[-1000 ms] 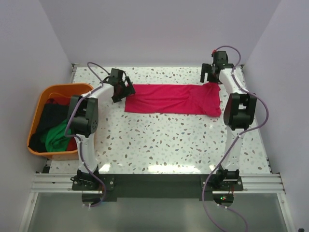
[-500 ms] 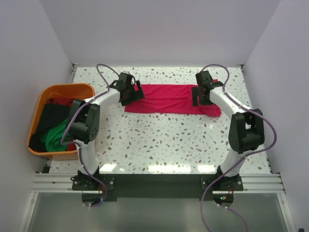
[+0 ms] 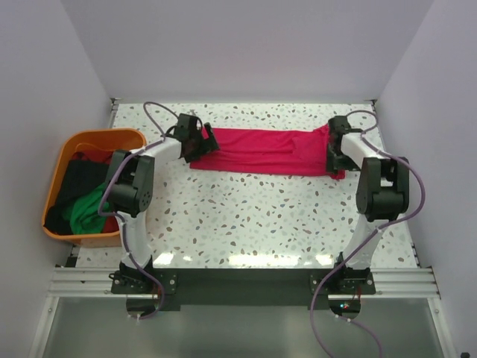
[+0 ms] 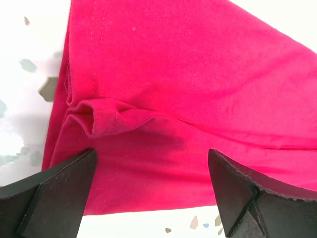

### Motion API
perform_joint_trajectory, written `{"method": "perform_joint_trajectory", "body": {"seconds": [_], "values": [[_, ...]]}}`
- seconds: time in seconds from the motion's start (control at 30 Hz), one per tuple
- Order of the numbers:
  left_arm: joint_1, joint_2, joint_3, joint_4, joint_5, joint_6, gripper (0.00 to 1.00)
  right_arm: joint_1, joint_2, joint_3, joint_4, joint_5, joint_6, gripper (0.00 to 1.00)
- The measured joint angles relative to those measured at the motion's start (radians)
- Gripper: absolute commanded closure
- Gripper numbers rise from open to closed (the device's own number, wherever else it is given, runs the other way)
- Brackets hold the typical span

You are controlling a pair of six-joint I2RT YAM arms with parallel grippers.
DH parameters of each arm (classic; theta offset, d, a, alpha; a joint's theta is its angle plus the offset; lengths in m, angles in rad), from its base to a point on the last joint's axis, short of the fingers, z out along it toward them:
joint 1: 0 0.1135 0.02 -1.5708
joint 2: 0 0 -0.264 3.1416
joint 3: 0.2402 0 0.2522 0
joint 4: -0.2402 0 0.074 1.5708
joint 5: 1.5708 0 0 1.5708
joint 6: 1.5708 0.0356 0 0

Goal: Fold and stack the t-shirts
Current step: Fold the tshirt

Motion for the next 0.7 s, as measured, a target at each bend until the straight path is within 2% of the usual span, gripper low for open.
{"method": "perform_joint_trajectory", "body": {"seconds": [0.17,0.37,0.57,0.7], "values": [[0.018,0.0,-0.01,0.027,0.007,0.0,0.0,-0.111,-0.011,0.004,-0.003,0.033,-0.042,0.01],[0.019,-0.002,-0.014,0.036,0.01,0.002,0.0,-0.117,-0.019,0.019,0.003,-0.061,-0.203,0.01],[0.023,-0.015,-0.031,0.039,0.008,0.013,0.0,-0.13,-0.014,0.019,-0.028,-0.299,-0.401,0.01],[0.031,-0.059,-0.083,0.025,-0.004,0.026,0.0,-0.132,0.008,0.021,-0.087,-0.471,-0.464,0.01]]}}
